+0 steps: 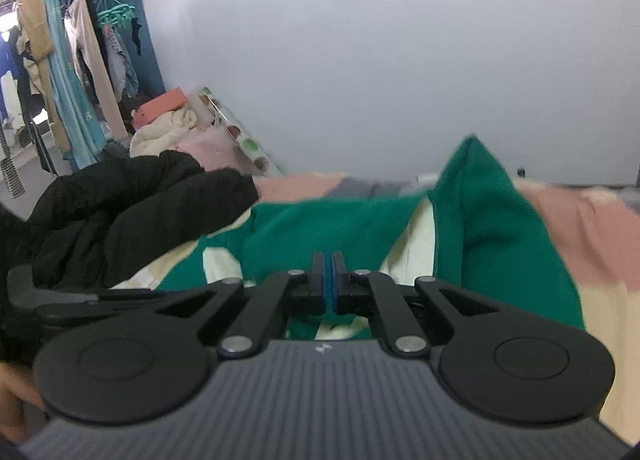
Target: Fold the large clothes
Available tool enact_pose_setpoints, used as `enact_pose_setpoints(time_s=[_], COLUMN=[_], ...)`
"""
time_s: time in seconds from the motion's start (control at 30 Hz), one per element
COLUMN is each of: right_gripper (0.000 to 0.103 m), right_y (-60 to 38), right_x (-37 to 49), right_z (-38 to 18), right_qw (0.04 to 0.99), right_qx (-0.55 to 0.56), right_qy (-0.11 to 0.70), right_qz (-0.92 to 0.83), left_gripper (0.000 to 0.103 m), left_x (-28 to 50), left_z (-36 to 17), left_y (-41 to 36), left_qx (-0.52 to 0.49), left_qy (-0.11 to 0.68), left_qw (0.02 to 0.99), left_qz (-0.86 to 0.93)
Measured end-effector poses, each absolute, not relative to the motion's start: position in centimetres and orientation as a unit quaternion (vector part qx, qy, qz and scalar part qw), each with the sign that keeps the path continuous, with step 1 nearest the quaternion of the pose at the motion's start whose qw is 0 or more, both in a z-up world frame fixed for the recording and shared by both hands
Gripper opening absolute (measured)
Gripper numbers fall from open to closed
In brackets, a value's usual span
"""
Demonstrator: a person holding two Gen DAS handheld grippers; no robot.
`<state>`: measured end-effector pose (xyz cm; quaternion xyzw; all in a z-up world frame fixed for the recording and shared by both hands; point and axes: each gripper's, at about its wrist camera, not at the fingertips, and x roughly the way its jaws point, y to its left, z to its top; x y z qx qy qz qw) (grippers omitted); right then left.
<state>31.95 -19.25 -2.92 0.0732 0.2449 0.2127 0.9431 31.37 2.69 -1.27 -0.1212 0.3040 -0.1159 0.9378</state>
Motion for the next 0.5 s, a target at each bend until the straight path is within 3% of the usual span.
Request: enact_pose_setpoints(time_s=[0.3, 0.33, 0.37, 0.43, 0.5], right_gripper=[0.013, 0.024, 0.044, 0.067, 0.069], right_y=[-19.3, -19.1, -19.0, -18.7, -18.3], right_x=[34.5, 35.1, 35.7, 37.2, 38.9], right_z=[-3.0, -3.2, -3.5, -3.7, -3.9], right_qw=[0.939, 0.939, 0.94, 0.941, 0.943], right_qx=[0.107, 0.105, 0.101, 0.092, 0.084], right_qy=[0.264, 0.267, 0.268, 0.265, 0.258], right_qz=[0.193, 0.189, 0.187, 0.189, 0.191], left_gripper=[0.016, 0.018, 0.026, 0.039, 0.051], left_x=[34.0, 34.7, 35.6, 37.1, 38.7], left_z=[0.5, 0.6, 0.4, 0.4, -0.2], left_y=[5.6, 5.9, 6.2, 6.6, 7.1], left_qx=[-0.129, -0.129, -0.126, -0.118, -0.118], left_qy=[0.288, 0.287, 0.286, 0.284, 0.28], left_qw=[0.944, 0.945, 0.946, 0.948, 0.949], left_qz=[-0.093, -0.092, -0.09, -0.083, -0.08])
